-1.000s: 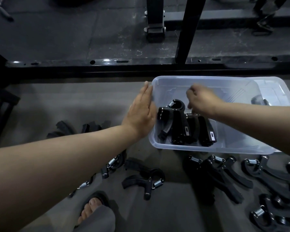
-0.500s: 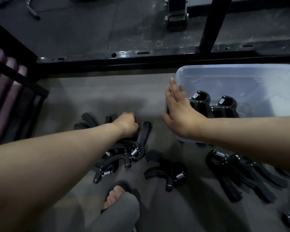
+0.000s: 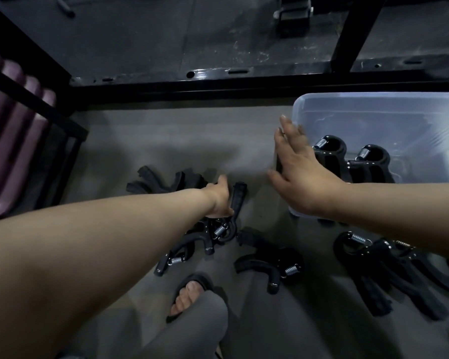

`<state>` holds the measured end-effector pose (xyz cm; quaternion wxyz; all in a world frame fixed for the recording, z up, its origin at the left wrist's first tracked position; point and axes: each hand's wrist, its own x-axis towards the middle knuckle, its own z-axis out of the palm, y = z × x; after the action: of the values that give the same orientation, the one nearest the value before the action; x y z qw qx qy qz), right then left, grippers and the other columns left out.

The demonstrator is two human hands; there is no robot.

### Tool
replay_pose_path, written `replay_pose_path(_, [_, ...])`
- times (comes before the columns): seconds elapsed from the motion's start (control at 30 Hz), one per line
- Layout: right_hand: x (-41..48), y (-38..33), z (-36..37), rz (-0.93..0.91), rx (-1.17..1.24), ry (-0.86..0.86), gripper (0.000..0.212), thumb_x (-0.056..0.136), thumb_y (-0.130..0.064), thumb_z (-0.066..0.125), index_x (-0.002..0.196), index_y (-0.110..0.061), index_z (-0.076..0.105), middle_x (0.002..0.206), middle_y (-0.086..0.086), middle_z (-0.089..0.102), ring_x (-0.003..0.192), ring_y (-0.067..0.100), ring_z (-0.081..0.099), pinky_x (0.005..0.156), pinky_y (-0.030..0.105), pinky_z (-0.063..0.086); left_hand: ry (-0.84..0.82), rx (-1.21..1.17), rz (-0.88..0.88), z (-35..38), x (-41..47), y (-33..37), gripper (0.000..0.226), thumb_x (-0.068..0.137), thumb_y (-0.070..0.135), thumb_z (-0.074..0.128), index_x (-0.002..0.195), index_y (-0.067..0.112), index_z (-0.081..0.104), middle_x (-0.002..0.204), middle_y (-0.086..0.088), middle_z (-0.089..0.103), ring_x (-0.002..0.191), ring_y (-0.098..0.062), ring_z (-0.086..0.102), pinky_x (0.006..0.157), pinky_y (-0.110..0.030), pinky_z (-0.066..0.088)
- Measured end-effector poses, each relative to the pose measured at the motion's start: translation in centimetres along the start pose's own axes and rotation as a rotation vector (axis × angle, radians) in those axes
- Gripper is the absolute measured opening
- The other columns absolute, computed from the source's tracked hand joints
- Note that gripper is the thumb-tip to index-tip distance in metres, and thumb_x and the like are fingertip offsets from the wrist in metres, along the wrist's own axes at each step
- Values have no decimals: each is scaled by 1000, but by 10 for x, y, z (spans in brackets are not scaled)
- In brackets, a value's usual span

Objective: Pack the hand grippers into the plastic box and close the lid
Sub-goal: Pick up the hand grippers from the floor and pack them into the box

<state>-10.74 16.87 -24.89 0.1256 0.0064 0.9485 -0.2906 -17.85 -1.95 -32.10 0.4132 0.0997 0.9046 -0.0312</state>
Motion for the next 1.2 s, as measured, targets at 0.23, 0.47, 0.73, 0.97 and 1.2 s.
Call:
replay_pose_path(0.23, [0,1,-1,-7,26,1,77,99,-33,44,155,-10,-4,159,-8,-28,146,23,-25,121,38,-2,39,-35,-12,0,3,6,81,87,39,67,142,7,17,144,-22,35,124,-42,48,101,-44,41])
replay_pose_path(0.47, [-3,1,-2,-22,74,-5,75,101,-32,42,155,-11,-6,159,-8,-28,146,22,-27,121,39,-4,94,-241,-30,6,19,-8,72,92,41,57,142,11,14,135,-24,48,119,-42,51,104,-44,40])
replay_pose_path(0.73, [-1,2,-1,-28,76,0,77,101,-34,42,155,-11,-7,159,-9,-28,146,22,-27,120,38,-4,84,-218,75,-3,24,1,55,87,32,65,131,16,35,131,-13,55,115,-36,56,98,-39,45])
replay_pose_path(0.97, [-1,3,0,-28,74,-1,77,100,-33,43,155,-11,-7,159,-9,-28,146,22,-27,121,40,-2,189,-172,148,-6,19,9,42,81,28,69,117,18,49,109,-5,62,98,-30,61,82,-30,48])
replay_pose_path(1.2, [-2,3,-2,-19,80,-11,77,101,-35,42,155,-13,-8,158,-13,-28,145,19,-28,121,38,-3,282,-429,56,-44,16,3,28,78,35,73,85,8,71,75,-11,73,62,-22,66,65,-29,54])
